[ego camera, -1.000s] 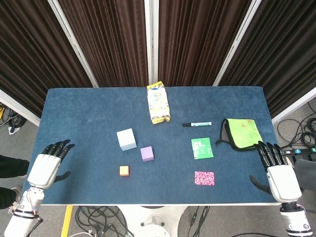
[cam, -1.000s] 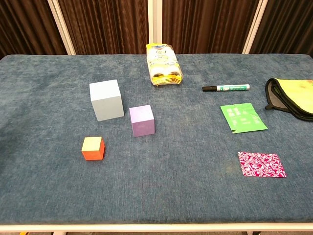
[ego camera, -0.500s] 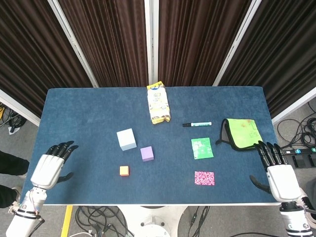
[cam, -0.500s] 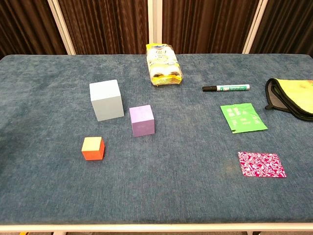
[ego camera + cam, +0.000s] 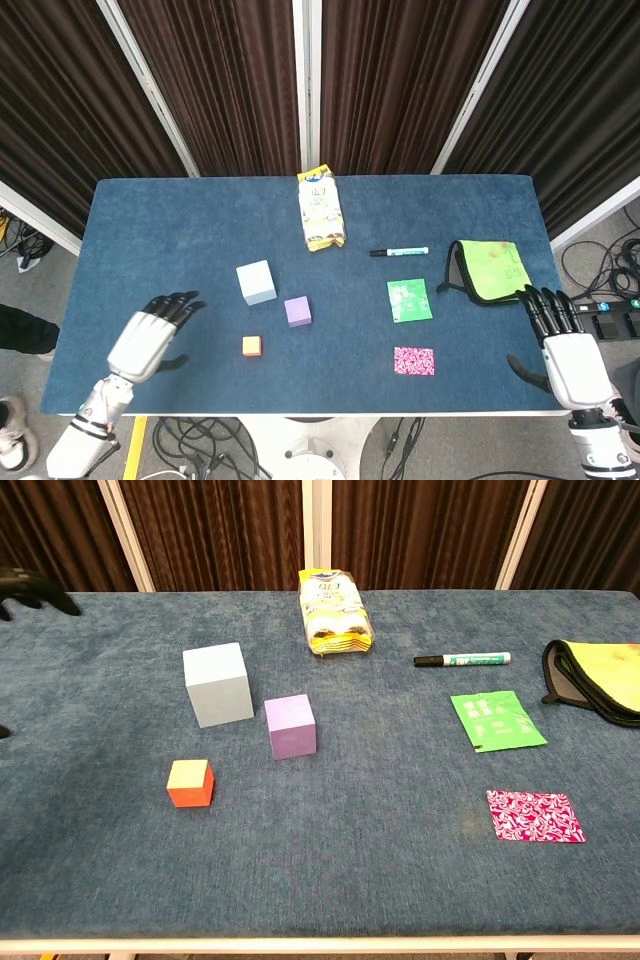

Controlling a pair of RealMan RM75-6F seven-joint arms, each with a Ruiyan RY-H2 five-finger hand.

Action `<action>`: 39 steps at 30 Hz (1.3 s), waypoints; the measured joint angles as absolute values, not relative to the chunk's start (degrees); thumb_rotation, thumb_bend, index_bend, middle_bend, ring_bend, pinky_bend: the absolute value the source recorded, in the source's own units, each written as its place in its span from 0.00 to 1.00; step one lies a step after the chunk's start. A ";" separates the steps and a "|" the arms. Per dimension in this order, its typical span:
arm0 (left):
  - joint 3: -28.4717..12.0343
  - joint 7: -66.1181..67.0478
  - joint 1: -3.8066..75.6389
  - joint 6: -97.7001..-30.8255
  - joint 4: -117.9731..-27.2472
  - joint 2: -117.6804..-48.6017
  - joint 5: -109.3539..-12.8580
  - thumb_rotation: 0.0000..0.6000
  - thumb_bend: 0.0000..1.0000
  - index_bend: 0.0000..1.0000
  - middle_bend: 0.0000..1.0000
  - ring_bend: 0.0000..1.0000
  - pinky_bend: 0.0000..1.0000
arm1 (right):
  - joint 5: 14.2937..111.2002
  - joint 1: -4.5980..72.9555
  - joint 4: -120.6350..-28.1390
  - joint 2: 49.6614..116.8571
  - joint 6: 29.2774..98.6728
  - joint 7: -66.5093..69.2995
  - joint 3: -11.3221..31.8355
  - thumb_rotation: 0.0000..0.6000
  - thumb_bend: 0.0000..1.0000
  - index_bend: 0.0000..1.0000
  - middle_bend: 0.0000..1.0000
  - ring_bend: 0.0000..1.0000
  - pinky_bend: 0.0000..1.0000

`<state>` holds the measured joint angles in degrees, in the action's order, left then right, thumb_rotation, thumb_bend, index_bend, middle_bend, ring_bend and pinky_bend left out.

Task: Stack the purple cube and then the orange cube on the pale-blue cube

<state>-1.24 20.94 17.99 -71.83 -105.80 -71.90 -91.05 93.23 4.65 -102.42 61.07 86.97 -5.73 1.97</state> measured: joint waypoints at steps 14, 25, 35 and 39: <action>-4.99 29.88 25.71 -62.00 -108.32 -80.57 -81.37 1.00 0.16 0.26 0.27 0.20 0.26 | 92.71 4.68 -102.26 60.80 86.98 -4.80 2.26 1.00 0.13 0.02 0.05 0.00 0.00; -7.31 37.99 31.32 -59.61 -106.63 -89.46 -73.53 1.00 0.16 0.25 0.29 0.20 0.26 | 92.35 4.52 -102.15 60.01 87.52 -2.70 2.62 1.00 0.13 0.02 0.05 0.00 0.00; -8.05 43.60 35.77 -59.29 -102.00 -95.80 -70.46 1.00 0.17 0.25 0.31 0.20 0.26 | 92.07 4.53 -102.19 59.42 87.61 -1.45 2.85 1.00 0.13 0.02 0.05 0.00 0.00; -8.26 45.42 37.54 -59.30 -100.25 -97.69 -69.79 1.00 0.17 0.25 0.31 0.20 0.26 | 92.06 4.50 -102.09 59.33 87.71 -1.09 2.90 1.00 0.13 0.02 0.05 0.00 0.00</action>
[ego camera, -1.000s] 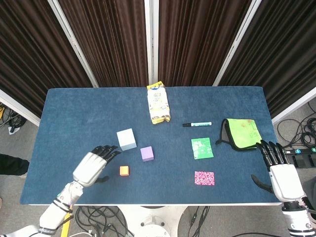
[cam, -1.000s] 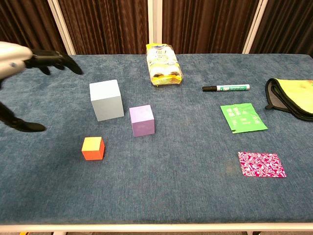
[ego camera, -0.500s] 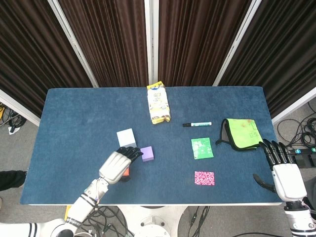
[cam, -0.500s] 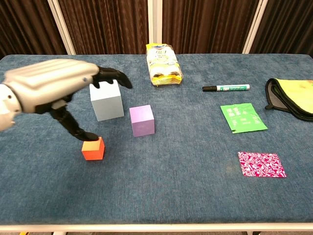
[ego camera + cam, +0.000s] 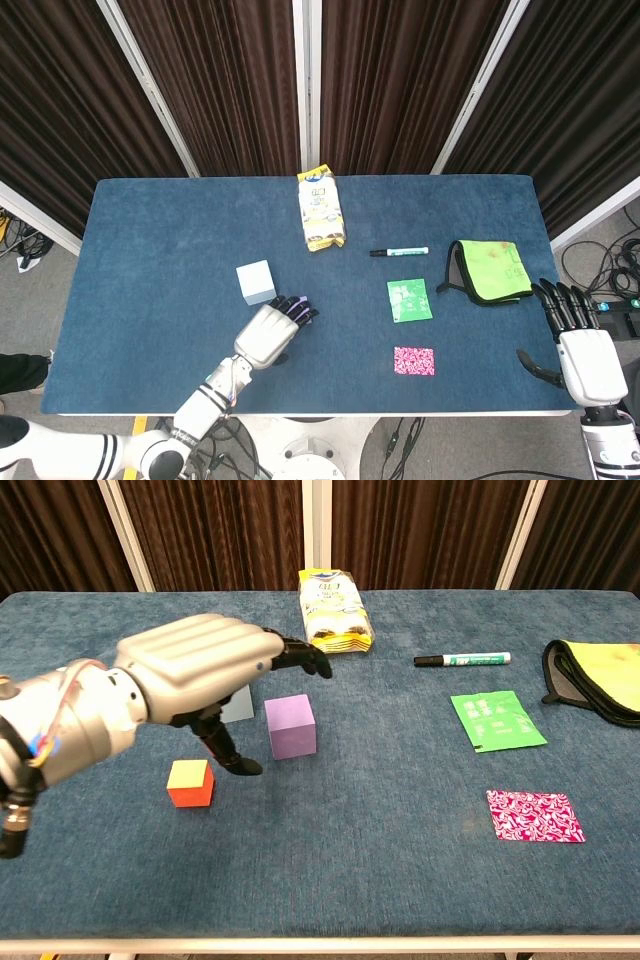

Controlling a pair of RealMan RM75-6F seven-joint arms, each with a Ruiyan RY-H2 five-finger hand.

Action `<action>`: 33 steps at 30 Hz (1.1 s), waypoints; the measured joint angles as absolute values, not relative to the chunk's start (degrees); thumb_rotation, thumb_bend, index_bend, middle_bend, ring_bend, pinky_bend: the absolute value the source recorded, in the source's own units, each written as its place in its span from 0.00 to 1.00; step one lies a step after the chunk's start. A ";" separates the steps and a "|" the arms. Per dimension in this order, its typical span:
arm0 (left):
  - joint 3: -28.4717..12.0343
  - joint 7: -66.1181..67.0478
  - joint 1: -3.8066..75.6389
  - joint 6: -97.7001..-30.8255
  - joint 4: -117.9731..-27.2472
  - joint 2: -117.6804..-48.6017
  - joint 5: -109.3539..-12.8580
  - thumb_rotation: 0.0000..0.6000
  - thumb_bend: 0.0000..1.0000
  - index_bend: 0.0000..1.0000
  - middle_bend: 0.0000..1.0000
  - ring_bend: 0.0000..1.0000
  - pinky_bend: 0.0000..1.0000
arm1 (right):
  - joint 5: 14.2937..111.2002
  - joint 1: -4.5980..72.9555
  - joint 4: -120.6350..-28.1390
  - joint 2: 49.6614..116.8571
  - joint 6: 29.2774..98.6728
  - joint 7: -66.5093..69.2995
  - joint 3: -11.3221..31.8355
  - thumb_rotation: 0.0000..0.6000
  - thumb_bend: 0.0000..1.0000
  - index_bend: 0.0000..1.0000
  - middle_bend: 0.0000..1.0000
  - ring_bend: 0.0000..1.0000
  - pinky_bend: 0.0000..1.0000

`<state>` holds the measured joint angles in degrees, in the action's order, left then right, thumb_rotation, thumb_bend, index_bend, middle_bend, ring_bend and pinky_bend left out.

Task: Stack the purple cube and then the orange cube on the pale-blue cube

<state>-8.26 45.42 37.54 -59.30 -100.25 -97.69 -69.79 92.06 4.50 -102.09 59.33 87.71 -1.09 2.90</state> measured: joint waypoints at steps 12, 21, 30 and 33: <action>-10.41 48.40 42.29 -58.23 -94.47 -102.37 -64.31 1.00 0.17 0.25 0.33 0.20 0.26 | 92.30 4.28 -101.68 59.03 88.61 0.44 3.17 1.00 0.13 0.02 0.05 0.00 0.00; -10.86 46.62 44.34 -57.46 -89.54 -104.26 -61.21 1.00 0.17 0.26 0.35 0.20 0.26 | 93.40 4.03 -100.86 59.20 90.14 1.63 3.42 1.00 0.13 0.02 0.06 0.00 0.00; -11.30 44.86 46.07 -57.25 -85.93 -105.54 -59.52 1.00 0.17 0.26 0.37 0.20 0.26 | 92.96 4.12 -100.89 59.46 89.61 0.96 3.38 1.00 0.13 0.02 0.06 0.00 0.00; -11.30 44.73 46.57 -57.27 -84.92 -105.93 -58.99 1.00 0.17 0.25 0.40 0.20 0.26 | 92.96 4.09 -100.81 59.50 89.67 1.03 3.40 1.00 0.13 0.02 0.06 0.00 0.00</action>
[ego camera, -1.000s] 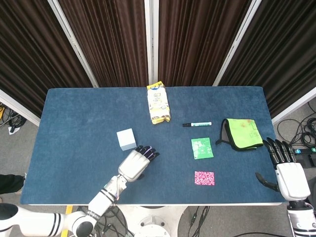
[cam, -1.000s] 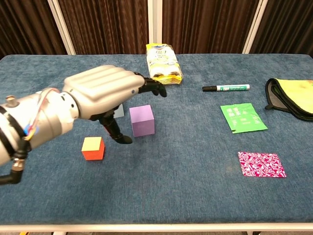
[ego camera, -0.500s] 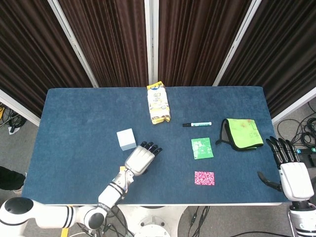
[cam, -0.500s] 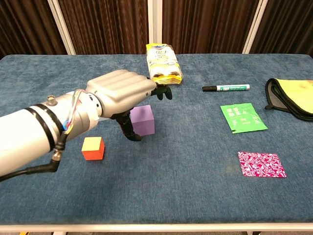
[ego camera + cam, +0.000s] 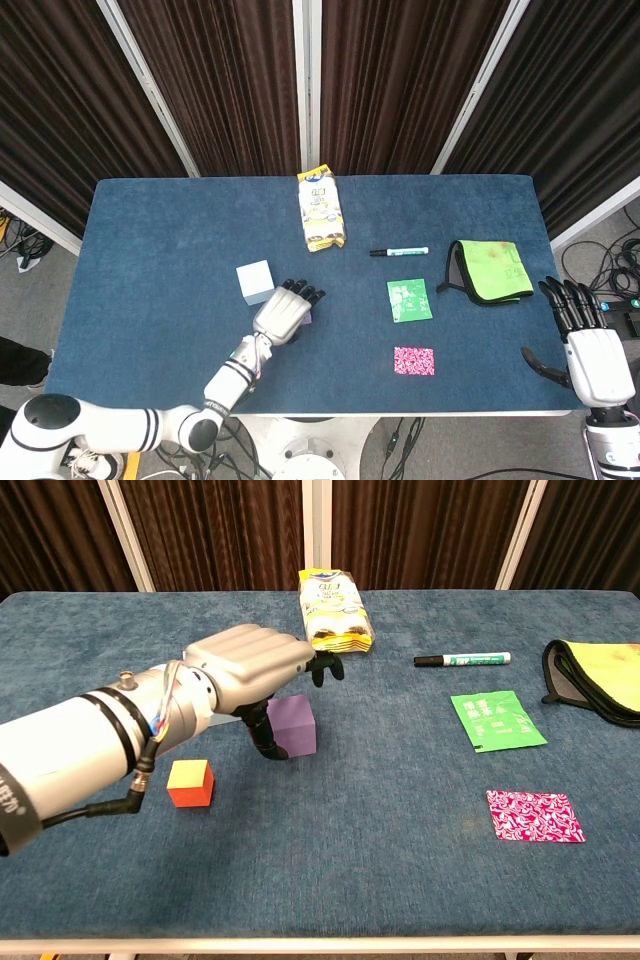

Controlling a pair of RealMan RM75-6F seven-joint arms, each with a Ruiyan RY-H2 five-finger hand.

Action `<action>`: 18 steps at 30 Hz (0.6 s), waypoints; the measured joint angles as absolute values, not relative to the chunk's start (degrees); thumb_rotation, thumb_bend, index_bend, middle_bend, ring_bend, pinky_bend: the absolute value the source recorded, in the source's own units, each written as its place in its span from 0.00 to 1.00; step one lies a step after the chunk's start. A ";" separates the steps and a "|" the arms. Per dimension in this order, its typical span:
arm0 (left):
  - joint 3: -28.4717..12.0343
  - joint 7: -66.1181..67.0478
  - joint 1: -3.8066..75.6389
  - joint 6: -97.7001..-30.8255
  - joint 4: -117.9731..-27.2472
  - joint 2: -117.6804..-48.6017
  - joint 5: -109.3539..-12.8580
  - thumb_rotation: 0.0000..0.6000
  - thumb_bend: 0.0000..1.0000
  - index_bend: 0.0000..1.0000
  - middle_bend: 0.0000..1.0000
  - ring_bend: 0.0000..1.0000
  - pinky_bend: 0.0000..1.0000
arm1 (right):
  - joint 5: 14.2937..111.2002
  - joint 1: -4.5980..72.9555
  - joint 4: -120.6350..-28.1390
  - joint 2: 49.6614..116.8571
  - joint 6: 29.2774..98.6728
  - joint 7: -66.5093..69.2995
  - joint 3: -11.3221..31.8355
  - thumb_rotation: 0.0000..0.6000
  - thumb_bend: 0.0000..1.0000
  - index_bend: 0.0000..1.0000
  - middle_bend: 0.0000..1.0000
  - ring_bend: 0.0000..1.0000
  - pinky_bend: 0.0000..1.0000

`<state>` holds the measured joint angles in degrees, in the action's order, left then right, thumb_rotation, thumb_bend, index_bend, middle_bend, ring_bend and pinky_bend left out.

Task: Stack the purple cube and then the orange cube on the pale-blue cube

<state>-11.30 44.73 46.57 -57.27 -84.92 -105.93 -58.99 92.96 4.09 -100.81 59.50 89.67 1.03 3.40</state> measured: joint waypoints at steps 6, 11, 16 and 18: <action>-11.01 44.71 47.32 -57.75 -83.12 -106.46 -58.74 1.00 0.17 0.26 0.42 0.20 0.26 | 93.01 4.08 -100.75 59.47 89.73 1.21 3.41 1.00 0.13 0.02 0.06 0.00 0.00; -10.42 44.73 47.93 -58.12 -81.63 -106.82 -59.52 1.00 0.17 0.26 0.43 0.20 0.26 | 92.84 4.18 -100.98 59.33 89.55 1.10 3.51 1.00 0.13 0.02 0.06 0.00 0.00; -9.86 44.71 48.38 -58.46 -80.23 -107.23 -60.37 1.00 0.17 0.26 0.45 0.20 0.26 | 92.80 4.18 -101.07 59.27 89.54 1.10 3.53 1.00 0.13 0.02 0.06 0.00 0.00; -9.75 44.78 48.47 -58.54 -79.93 -107.30 -60.39 1.00 0.18 0.26 0.46 0.20 0.26 | 92.72 4.20 -101.13 59.19 89.51 1.17 3.58 1.00 0.13 0.02 0.06 0.00 0.00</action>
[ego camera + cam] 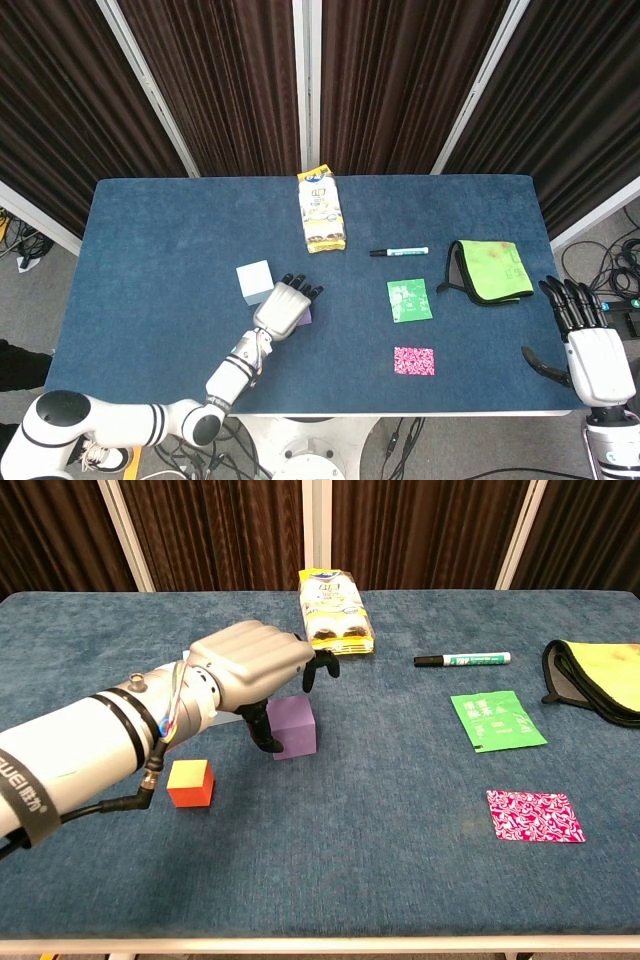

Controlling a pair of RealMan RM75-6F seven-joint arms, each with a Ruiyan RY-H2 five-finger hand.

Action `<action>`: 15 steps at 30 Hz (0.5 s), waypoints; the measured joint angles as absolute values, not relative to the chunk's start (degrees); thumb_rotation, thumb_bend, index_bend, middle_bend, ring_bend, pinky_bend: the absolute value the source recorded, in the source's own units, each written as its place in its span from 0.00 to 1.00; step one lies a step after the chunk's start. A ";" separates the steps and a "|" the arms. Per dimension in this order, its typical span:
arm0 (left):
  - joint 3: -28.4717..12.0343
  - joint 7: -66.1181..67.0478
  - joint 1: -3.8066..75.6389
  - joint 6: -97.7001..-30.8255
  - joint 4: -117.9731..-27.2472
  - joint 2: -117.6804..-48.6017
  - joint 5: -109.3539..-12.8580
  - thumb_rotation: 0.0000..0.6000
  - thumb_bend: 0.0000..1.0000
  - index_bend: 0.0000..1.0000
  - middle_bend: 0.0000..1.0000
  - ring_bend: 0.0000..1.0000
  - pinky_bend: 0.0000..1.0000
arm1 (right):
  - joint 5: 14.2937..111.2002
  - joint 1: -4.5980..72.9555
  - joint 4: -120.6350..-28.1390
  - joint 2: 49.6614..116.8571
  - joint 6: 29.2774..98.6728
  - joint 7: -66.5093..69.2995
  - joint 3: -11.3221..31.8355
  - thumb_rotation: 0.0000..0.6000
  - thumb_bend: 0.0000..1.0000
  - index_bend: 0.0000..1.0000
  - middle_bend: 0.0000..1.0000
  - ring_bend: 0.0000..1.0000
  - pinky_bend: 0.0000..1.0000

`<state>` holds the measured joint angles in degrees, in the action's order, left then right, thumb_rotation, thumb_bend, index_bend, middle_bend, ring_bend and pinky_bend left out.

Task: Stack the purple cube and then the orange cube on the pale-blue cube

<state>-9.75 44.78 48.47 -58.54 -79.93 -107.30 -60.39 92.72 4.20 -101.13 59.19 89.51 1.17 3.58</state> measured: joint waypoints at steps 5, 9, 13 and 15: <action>-9.42 44.87 48.58 -58.68 -79.22 -107.48 -60.33 1.00 0.18 0.27 0.48 0.21 0.26 | 92.80 4.15 -101.01 59.19 89.57 1.37 3.52 1.00 0.13 0.02 0.06 0.00 0.00; -9.21 44.75 48.61 -58.64 -78.86 -107.64 -60.18 1.00 0.18 0.27 0.49 0.21 0.26 | 92.88 4.10 -100.85 59.26 89.64 1.48 3.46 1.00 0.13 0.02 0.06 0.00 0.00; -8.98 44.55 48.61 -58.62 -78.70 -107.77 -60.17 1.00 0.19 0.27 0.51 0.21 0.26 | 92.94 4.02 -100.64 59.38 89.77 1.57 3.42 1.00 0.13 0.02 0.06 0.00 0.00; -8.95 44.44 48.59 -58.80 -78.63 -107.87 -60.28 1.00 0.19 0.28 0.51 0.21 0.26 | 92.89 4.05 -100.65 59.37 89.74 1.59 3.46 1.00 0.13 0.02 0.06 0.00 0.00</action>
<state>-8.95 44.44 48.59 -58.80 -78.63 -107.87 -60.28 92.89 4.05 -100.65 59.37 89.74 1.59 3.46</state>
